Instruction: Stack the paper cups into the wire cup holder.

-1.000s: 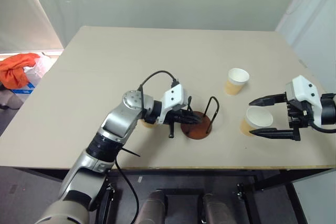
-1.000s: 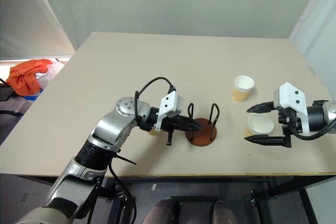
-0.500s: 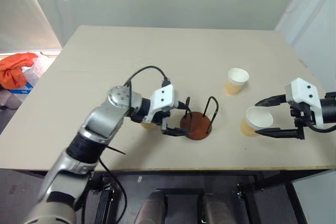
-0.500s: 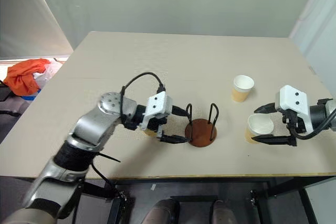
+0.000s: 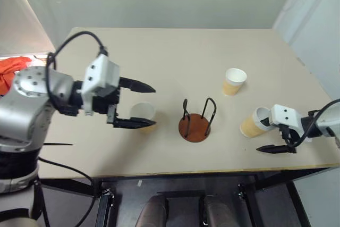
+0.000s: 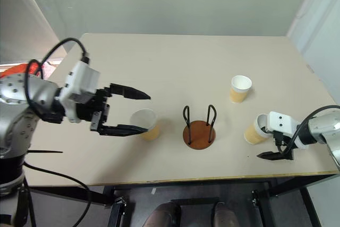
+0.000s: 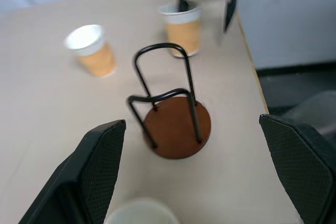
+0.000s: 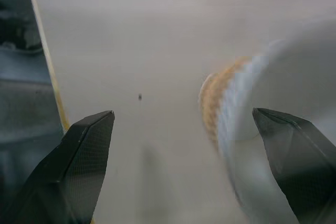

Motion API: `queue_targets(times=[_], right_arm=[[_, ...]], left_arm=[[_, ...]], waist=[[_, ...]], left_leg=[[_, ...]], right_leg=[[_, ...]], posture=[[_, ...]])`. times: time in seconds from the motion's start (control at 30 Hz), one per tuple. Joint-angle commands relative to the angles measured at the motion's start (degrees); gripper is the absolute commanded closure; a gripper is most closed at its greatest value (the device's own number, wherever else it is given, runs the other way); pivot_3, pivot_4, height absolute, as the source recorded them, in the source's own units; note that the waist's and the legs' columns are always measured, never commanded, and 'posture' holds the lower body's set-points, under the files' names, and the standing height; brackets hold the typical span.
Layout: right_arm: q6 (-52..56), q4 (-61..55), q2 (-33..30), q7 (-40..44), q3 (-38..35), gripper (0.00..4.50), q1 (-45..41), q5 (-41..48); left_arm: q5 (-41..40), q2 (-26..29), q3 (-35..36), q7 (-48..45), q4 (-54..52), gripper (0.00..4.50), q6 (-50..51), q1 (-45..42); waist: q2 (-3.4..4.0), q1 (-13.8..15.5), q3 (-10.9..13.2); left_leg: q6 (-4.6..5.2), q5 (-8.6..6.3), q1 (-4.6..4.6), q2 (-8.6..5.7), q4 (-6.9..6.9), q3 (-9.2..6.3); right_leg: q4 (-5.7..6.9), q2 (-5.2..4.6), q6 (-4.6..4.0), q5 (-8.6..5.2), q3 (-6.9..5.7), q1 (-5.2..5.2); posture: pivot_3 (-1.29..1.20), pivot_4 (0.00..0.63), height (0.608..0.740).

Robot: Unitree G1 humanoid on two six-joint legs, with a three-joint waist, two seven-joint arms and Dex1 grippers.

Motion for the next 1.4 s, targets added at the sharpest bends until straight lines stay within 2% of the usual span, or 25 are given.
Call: queue_targets(times=[0.03,0.37,0.5,0.6,0.73,0.87,1.0,1.3,1.4], right_arm=[[-1.84,0.83,0.6,1.2,0.25,0.92,-3.1,-1.11],[-3.89,2.57,1.08,6.31,0.56,4.48,-10.35,-1.08],[3.8,-1.75,1.18,13.62,-3.07,4.48,-14.22,9.92],[6.11,-1.8,1.58,14.5,-4.41,4.48,-21.73,15.3],[4.63,1.31,4.52,14.5,-0.97,4.48,-36.43,19.81],[0.9,0.97,9.5,14.5,6.99,4.48,-41.91,20.38],[-6.2,5.31,14.1,14.5,15.5,4.48,-42.67,13.22],[-12.31,9.34,14.96,14.5,19.97,4.48,-43.05,10.9],[-12.96,10.12,15.25,14.5,20.51,3.88,-43.85,11.29]], left_arm=[[-4.06,1.3,4.67,1.82,-3.82,0.0,1.5,2.59],[-4.94,2.33,4.62,5.81,-4.57,0.0,0.34,5.04],[-2.38,4.47,5.48,6.11,-1.54,0.0,-1.8,4.79],[-2.12,6.55,7.54,5.42,1.81,0.0,-3.49,4.2],[-2.26,7.48,7.73,5.0,2.6,0.0,-4.8,4.99],[-2.48,6.31,6.56,6.54,1.19,0.0,-4.87,5.73],[-3.59,5.84,7.14,7.68,-0.62,0.0,-3.91,6.58],[-4.96,6.88,10.57,9.87,-3.7,0.0,-2.52,11.06],[-5.31,7.2,10.97,10.21,-4.03,0.0,-2.31,11.4]], waist=[[0.01,-0.01,0.01],[0.01,-0.05,0.01],[0.01,-0.13,0.01],[0.07,-0.44,0.05],[0.09,-0.67,0.05],[-0.13,-0.87,-0.06],[-0.13,-0.77,-0.03],[-0.11,-0.78,-0.01],[-0.11,-0.78,-0.01]], left_leg=[[0.0,-0.01,-0.01,0.0,-0.01,0.0],[-0.21,-0.19,0.08,0.02,-0.01,0.0],[-0.32,-0.3,0.07,0.05,-0.07,0.01],[-0.36,-0.31,0.01,0.06,-0.11,0.04],[-0.42,-0.33,0.05,0.16,-0.22,0.04],[-0.45,-0.33,0.23,0.24,-0.53,0.03],[-0.52,-0.38,0.24,0.24,-0.55,0.01],[-0.64,-0.44,0.14,0.28,-0.66,0.01],[-0.66,-0.43,0.18,0.28,-0.67,0.01]], right_leg=[[0.0,0.0,-0.04,-0.02,0.0,0.0],[0.03,0.0,-0.33,-0.09,-0.03,-0.05],[0.06,0.04,-0.48,-0.19,-0.06,-0.14],[0.12,0.1,-0.63,-0.29,-0.02,-0.3],[0.16,0.17,-0.78,-0.37,-0.02,-0.39],[0.32,0.18,-1.14,-0.57,-0.07,-0.46],[0.74,0.13,-1.39,-0.72,-0.12,-0.61],[0.94,0.11,-1.55,-0.82,-0.14,-0.83],[1.01,0.11,-1.56,-0.82,-0.14,-0.82]], posture=[[0.0,0.15,0.74],[0.0,0.15,0.74],[0.0,0.15,0.74],[0.0,0.15,0.74],[0.0,0.15,0.74],[0.0,0.15,0.74],[0.0,0.15,0.74],[0.0,0.15,0.74],[0.0,0.15,0.74]])
